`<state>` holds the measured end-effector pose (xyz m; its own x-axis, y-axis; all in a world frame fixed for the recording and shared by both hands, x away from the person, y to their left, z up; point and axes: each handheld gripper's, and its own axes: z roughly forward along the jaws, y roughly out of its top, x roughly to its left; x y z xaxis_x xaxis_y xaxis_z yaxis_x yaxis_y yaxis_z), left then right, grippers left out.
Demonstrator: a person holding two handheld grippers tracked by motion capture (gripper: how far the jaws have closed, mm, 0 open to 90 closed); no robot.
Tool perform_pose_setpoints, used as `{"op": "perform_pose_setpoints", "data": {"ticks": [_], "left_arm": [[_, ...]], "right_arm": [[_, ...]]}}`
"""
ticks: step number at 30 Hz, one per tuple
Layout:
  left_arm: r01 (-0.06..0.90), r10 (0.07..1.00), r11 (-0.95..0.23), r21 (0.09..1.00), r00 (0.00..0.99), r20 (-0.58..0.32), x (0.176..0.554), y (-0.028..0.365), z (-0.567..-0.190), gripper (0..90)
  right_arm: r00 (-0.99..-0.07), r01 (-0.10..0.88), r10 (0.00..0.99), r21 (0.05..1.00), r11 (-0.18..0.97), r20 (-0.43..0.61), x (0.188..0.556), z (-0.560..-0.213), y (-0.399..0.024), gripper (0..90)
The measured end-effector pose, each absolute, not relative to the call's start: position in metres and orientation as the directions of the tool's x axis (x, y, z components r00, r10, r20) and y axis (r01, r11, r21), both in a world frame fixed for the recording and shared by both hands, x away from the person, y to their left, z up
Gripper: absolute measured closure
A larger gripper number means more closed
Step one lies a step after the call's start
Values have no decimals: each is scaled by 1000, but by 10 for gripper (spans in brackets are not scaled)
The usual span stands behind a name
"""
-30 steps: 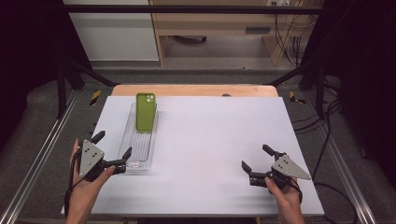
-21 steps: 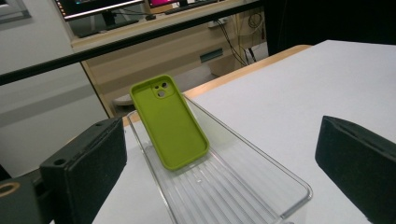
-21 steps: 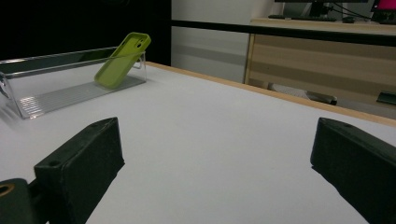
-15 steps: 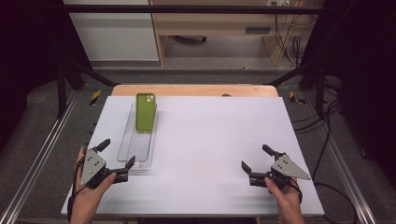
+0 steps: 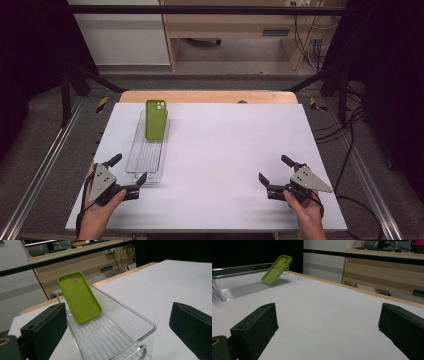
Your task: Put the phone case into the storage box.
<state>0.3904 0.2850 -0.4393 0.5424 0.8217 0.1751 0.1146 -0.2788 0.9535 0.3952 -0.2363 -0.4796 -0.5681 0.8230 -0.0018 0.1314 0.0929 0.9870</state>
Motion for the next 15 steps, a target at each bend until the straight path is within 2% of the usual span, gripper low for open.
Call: {"op": "perform_pose_setpoints", "data": {"ticks": [15], "left_arm": [[102,847,-193,976,519,113,388,302,-444,10]], "right_arm": [[-559,121,829,987,110,-24,395,-478,-241,26]]}}
